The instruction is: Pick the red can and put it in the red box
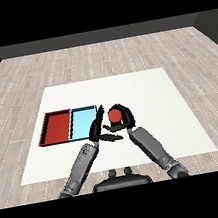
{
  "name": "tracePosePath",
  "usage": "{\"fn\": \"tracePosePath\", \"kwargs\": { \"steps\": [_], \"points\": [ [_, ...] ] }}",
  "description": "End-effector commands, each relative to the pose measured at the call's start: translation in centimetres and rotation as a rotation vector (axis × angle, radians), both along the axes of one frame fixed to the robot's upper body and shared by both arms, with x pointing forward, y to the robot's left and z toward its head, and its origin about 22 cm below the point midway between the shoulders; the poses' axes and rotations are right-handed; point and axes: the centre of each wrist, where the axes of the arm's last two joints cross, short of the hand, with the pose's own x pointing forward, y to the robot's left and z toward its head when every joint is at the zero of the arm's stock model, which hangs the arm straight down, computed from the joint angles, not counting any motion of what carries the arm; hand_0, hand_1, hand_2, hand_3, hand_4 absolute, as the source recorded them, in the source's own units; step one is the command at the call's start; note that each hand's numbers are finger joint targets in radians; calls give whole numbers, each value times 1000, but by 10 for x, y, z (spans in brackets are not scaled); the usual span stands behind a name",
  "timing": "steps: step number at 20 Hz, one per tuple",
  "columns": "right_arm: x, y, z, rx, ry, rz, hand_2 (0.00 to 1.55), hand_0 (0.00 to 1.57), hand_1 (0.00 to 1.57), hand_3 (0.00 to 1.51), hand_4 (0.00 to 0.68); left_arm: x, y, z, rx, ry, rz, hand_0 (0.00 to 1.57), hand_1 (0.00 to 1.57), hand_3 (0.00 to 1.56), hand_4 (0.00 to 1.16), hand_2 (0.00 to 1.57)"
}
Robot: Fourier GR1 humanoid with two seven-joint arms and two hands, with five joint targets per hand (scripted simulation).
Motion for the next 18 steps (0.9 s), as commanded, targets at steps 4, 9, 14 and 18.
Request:
{"fn": "tracePosePath", "kwargs": {
  "steps": [4,9,14,18],
  "points": [
    [-26,16,12,34,-36,38,1435,1431,1431,1401,615,19,-4,-6,40,26,9,0,0,0,0,0],
    [-29,26,21,17,-56,68,1425,1447,1447,1383,615,9,0,7,31,18,-6,0,0,0,0,0],
    [-27,28,12,43,-31,89,1429,1444,1444,1383,595,19,-27,1,87,6,-20,0,0,0,0,0],
    [-12,46,24,49,-40,78,1447,1447,1447,1397,555,18,-28,7,65,7,-37,0,0,0,0,0]
  ]
}}
